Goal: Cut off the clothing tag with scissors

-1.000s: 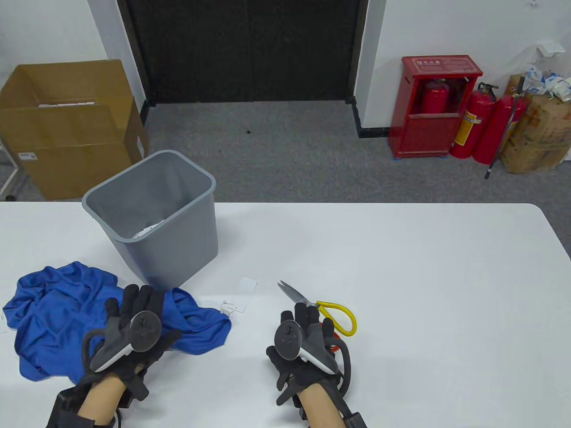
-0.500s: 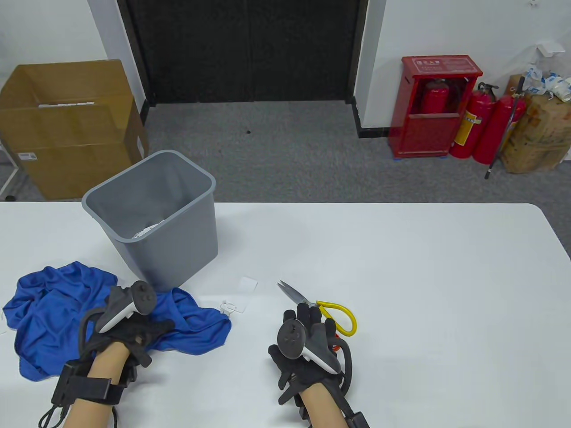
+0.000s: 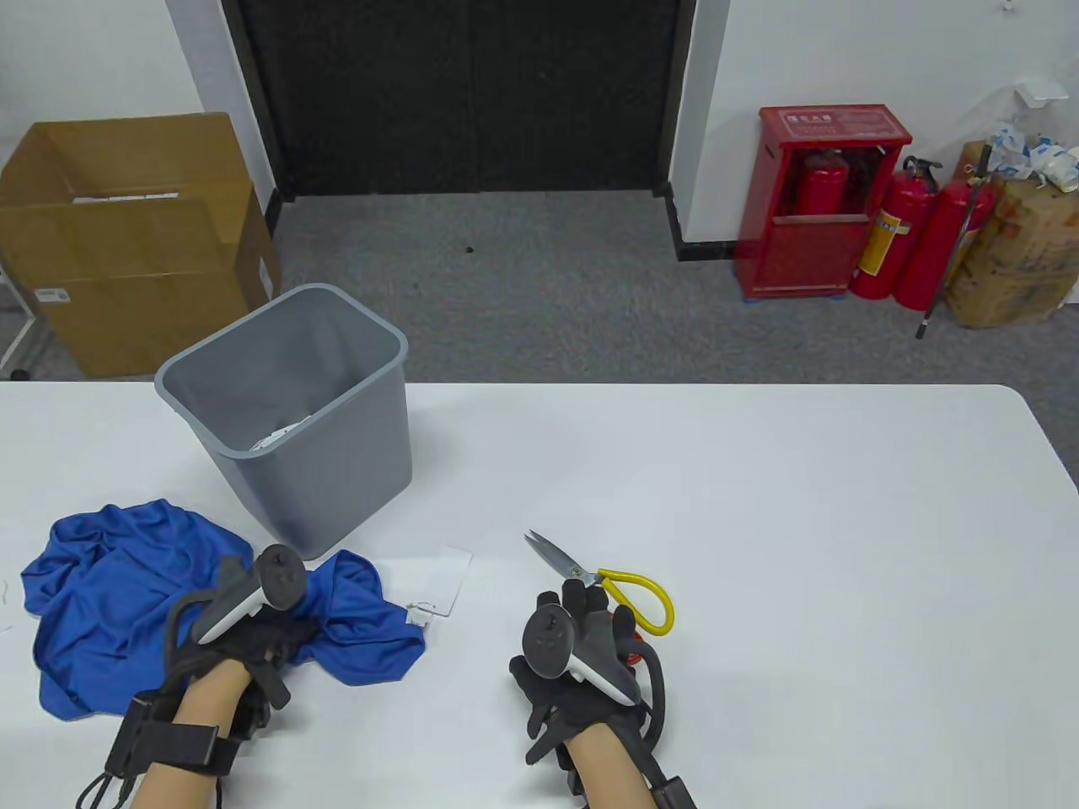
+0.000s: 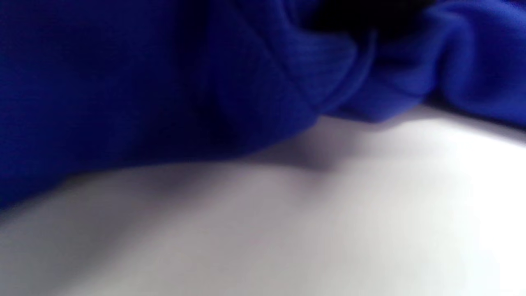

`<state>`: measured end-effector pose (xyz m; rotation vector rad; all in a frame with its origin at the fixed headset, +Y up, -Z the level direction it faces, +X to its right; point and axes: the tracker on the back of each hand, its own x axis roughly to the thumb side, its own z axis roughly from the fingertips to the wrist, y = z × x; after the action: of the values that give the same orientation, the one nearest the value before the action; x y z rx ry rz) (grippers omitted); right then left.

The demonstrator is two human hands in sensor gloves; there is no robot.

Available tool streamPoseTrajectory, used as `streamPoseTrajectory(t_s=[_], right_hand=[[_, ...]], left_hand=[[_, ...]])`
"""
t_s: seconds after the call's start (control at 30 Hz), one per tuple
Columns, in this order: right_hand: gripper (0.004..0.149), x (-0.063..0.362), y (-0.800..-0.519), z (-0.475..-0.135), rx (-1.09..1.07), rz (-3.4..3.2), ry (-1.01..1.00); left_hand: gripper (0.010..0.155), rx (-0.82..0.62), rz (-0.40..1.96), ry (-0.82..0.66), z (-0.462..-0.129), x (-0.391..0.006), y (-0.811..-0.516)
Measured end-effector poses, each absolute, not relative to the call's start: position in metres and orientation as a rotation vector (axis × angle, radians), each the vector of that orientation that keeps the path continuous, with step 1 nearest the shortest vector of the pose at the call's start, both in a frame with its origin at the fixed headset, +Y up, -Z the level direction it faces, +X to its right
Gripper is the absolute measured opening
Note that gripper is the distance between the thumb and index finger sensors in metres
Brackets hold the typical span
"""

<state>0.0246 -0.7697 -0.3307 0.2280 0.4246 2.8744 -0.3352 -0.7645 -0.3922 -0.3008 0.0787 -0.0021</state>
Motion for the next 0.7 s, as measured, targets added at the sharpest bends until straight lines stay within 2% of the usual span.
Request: streamPoseTrajectory(t_s=[0.2,0.57,0.7], right_hand=[[0.083,0.025,-0.769,-0.33,0.224,2.875,0.426],[0.083,0.028,-0.768,-0.33,0.193,2.865,0.431],[0.082,0.032,-0.765,-0.333,0.145,2.882,0.364]], left_hand=[[0.051,-0.159,0.012,0.081,-0.389,-0.336,-0.757],[0.05,0.001,0.182,0.086,-0.383,-0.347,-0.72],[0.053,0.053,0.257,0.076,-0.379,-0.352,-0.702]])
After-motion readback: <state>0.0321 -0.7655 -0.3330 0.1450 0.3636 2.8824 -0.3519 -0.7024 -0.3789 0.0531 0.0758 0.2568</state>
